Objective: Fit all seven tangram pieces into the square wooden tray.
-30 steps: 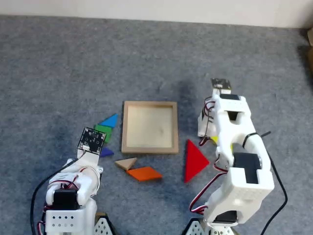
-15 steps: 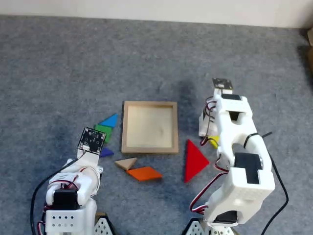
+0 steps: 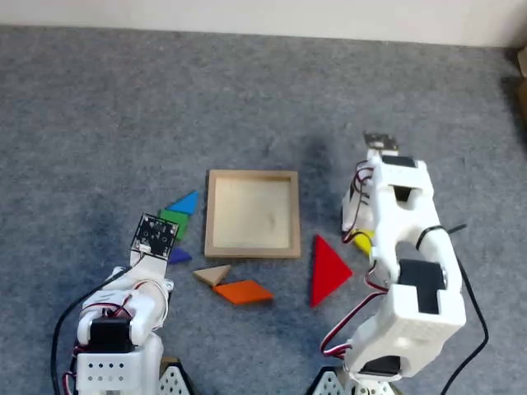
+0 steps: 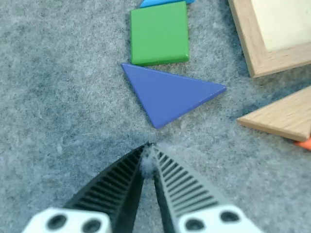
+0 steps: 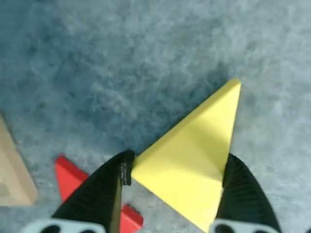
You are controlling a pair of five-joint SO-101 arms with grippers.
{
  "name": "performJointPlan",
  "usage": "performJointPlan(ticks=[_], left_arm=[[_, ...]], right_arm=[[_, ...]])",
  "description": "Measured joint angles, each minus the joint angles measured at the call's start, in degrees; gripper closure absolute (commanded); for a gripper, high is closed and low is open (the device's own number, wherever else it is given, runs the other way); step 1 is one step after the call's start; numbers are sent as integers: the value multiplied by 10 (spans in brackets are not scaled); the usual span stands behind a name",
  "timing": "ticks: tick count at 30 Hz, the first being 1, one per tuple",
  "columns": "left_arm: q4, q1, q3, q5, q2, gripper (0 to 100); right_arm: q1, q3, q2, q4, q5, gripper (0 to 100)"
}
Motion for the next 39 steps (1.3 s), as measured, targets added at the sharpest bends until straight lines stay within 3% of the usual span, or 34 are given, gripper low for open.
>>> performJointPlan(ticks=[7,18,28,39], left_arm=[[0,0,0,0,0,993],[0,0,0,0,0,993],[0,0,0,0,0,993],[0,0,0,0,0,993]], right_arm=[[-22,-19,-69,40,3,846],[-187,-19,-117,40,3,846],[-314,-19,-117,-31,-83,845],[-340,-19,-53,-93,-161,843]])
